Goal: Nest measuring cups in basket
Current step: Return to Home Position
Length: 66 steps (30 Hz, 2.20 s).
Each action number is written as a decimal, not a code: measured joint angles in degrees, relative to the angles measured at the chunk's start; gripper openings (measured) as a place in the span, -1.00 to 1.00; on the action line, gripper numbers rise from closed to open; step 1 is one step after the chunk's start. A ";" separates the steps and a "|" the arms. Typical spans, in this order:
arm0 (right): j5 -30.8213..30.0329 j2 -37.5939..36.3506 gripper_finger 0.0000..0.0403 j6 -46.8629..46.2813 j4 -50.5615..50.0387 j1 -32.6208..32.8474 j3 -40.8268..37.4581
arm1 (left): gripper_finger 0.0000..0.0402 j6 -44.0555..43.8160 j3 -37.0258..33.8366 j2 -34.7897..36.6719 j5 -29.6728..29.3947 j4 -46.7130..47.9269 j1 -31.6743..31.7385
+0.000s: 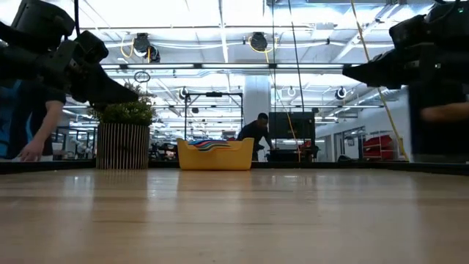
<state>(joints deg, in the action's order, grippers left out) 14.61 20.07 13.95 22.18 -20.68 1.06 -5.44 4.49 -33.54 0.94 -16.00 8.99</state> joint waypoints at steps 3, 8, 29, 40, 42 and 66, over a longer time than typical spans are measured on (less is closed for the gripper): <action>-3.46 -2.22 -1.00 0.44 -0.11 -0.01 -0.07 | -1.00 0.20 0.00 0.00 -0.01 0.04 0.00; -3.83 -7.62 -1.00 -0.23 -0.23 0.58 -0.11 | -1.00 0.02 0.00 0.00 -0.09 0.94 0.00; 1.55 -19.79 -1.00 -2.64 -16.23 9.15 -0.17 | -1.00 -1.11 0.02 -0.02 -2.54 1.46 0.00; -13.23 -19.86 -1.00 -0.83 -16.72 19.16 -0.17 | -1.00 -1.97 0.04 -0.02 -3.82 1.43 0.00; -14.48 -19.86 -1.00 -1.12 -17.64 20.82 -0.17 | -1.00 -1.94 0.04 -0.02 -3.95 1.43 -0.01; -19.17 -19.22 -1.00 -2.75 -20.43 26.17 -0.17 | -1.00 -1.41 0.07 -0.02 -3.90 3.03 0.00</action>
<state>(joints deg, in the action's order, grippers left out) -4.55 0.84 11.20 1.75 5.50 0.89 -6.85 4.56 -33.56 -2.96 -12.98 8.99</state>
